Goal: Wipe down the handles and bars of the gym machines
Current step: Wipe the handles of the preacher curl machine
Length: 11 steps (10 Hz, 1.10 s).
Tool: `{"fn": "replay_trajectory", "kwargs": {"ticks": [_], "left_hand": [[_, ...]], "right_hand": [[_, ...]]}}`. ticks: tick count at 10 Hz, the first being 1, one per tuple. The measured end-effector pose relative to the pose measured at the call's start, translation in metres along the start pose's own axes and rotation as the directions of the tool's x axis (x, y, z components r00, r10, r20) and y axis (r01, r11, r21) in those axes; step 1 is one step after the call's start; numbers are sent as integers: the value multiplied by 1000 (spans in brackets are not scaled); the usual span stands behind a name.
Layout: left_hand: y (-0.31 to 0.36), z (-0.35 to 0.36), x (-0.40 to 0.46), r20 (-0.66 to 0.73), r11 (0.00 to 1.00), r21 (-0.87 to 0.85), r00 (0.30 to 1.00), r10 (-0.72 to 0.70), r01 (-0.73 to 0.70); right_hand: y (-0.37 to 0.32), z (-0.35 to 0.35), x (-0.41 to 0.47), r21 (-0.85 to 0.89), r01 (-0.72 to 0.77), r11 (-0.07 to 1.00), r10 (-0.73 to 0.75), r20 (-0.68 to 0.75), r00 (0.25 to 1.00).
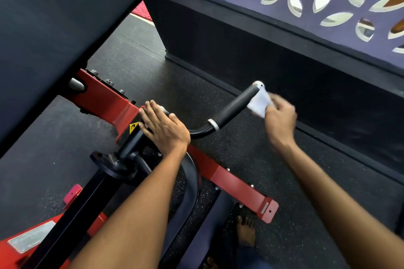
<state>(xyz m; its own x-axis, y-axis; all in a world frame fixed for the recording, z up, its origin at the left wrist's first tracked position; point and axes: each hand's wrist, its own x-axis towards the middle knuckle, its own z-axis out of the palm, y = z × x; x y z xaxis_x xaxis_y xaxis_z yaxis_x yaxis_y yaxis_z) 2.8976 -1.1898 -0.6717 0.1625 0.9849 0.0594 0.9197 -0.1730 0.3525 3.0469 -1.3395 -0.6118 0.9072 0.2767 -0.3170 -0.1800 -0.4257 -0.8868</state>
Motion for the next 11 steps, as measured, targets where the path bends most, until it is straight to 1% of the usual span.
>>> {"fn": "replay_trajectory", "kwargs": {"ticks": [1,2,3,4,5,6,7,8,9,10,11], "left_hand": [[1,-1,-1,1,1000,14,1000,1,-1],[1,-1,0,2,1000,18,1000,-2,2],[0,-2,0,1,1000,19,1000,-3,3],[0,-2,0,5,1000,24,1000,6,-6],[0,-2,0,0,999,34,1000,8,-8],[-1,-2,0,4,999,32,1000,10,-10],[-2,-1,1,7,1000,23,1000,16,-16],[-3,0,0,4,1000,17,1000,17,-17],[-2,0,1,4,1000,12,1000,15,-15],[-2,0,1,5,1000,14,1000,11,-11],[-2,0,1,0,1000,14,1000,12,-12]], "right_hand": [[17,-1,34,-361,462,810,-405,226,886],[38,15,18,-436,623,650,-469,415,780],[46,39,-38,-296,806,512,-570,585,577],[29,39,-39,-165,854,493,-645,589,487],[4,22,30,-342,702,625,-600,365,712],[-1,8,67,-565,545,620,-397,373,839],[-5,27,55,-582,669,461,-325,591,738],[-2,47,21,-448,750,486,-358,681,638],[30,47,-24,-198,840,505,-554,672,491],[71,27,-39,-104,859,502,-598,675,432],[107,1,-58,-176,380,908,-286,403,870]]}}
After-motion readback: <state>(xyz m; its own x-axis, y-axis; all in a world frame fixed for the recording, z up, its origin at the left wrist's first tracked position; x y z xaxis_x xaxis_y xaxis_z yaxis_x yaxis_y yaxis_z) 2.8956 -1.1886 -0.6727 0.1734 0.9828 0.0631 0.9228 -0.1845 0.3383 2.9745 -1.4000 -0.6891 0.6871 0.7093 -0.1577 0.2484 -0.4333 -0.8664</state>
